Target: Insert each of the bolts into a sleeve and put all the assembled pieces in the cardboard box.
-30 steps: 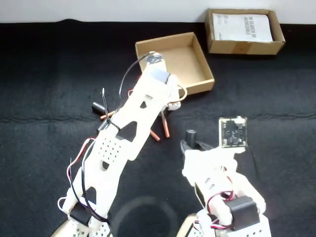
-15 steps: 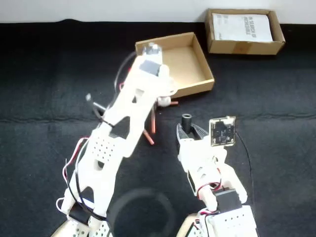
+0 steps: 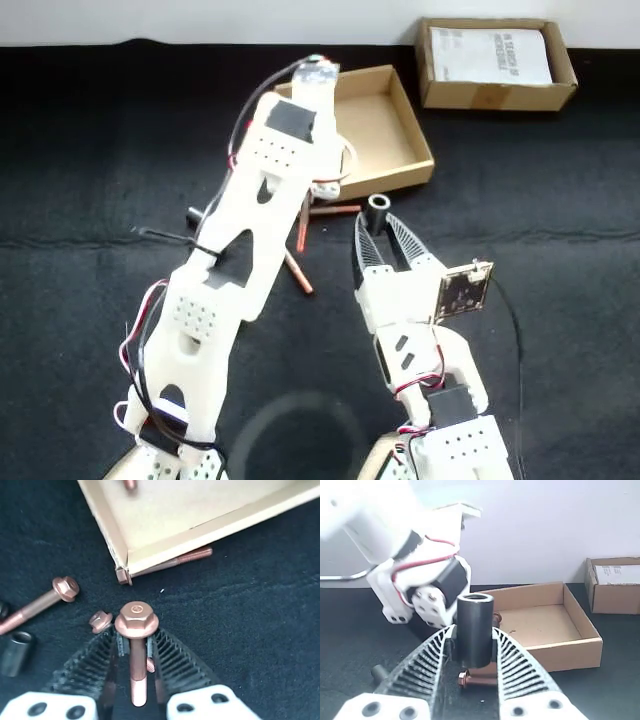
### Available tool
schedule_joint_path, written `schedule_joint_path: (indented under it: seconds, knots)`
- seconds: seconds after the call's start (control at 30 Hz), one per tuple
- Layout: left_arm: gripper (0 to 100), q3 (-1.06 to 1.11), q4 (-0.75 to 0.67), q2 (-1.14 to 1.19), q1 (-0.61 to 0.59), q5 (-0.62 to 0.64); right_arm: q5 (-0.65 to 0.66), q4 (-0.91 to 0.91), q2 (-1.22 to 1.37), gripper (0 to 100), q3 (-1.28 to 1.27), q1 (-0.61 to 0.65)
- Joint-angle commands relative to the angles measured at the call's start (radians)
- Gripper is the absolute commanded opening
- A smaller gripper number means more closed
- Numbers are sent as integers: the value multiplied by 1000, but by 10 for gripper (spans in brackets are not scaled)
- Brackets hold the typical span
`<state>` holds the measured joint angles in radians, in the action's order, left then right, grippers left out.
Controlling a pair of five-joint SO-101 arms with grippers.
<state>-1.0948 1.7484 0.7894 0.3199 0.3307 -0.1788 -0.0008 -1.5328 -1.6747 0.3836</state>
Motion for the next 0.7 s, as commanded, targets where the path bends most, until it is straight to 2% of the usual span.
schedule_joint_path:
  seconds: [0.0, 0.37, 0.67]
  knots:
    - [9, -33, 6, -136, -12, -72, 11, -31, 4, 6, -136, -25]
    - [8, -18, 12, -424, -12, -267, 11, -30, 5, 6, -136, -38]
    - [8, 291, 9, -826, -2, -302, 11, -28, 7, 6, -136, -38]
